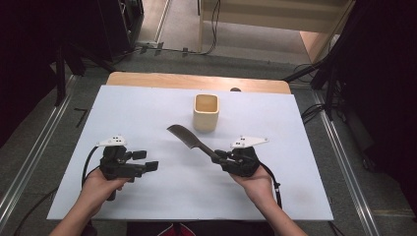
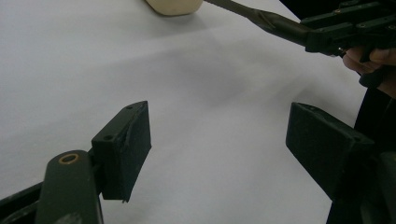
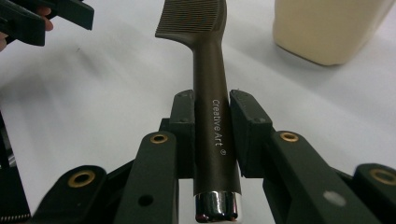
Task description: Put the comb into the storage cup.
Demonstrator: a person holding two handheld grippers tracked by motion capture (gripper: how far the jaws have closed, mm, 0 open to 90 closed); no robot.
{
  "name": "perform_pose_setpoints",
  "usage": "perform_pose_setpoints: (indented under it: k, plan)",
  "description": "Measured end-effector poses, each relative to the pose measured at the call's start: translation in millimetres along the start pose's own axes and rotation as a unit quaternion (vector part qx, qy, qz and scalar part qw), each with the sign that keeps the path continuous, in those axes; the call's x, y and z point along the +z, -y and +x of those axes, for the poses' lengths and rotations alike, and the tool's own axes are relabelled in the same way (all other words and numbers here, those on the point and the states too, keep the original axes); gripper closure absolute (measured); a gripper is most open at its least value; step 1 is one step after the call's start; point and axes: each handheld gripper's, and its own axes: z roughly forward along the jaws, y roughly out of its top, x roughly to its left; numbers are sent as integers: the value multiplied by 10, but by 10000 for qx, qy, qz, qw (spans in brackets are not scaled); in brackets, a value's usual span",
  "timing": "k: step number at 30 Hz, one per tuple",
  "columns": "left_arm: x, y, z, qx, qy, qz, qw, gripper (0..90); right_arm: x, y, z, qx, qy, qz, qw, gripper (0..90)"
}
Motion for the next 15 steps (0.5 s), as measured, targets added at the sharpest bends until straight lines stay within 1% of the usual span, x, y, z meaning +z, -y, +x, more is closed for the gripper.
perform_pose_setpoints:
  k: [2,4,5,7,8,9,10,11,12,15]
  plan:
    - [0,0,1,-23,-21,-45,10000,222,31,-32,26,-3,21,-24,10000,701]
    - [2,-7,8,-172,-23,-109,9998,222,59,-64,55,-19,56,-42,10000,701]
    - [2,-7,8,-172,-23,-109,9998,222,59,-64,55,-19,56,-42,10000,701]
    - [-5,-18,22,-302,-27,-134,9995,220,108,-108,96,-32,56,-90,9999,701]
    - [-12,-23,36,-423,41,-160,9990,213,125,-121,110,-36,84,-117,9999,701]
    - [-12,-23,36,-423,41,-160,9990,213,139,-132,121,-26,82,-135,9999,701]
    - [-16,-28,46,-559,101,-162,9983,213,156,-143,135,-35,115,-160,9998,700]
    - [-16,-28,46,-559,101,-162,9983,214,156,-143,135,-35,115,-160,9998,700]
    - [-22,-30,42,-623,160,-194,9977,215,192,-166,162,-42,170,-193,9997,701]
    - [-27,-39,26,-621,112,-226,9978,217,231,-189,193,-27,238,-239,9994,700]
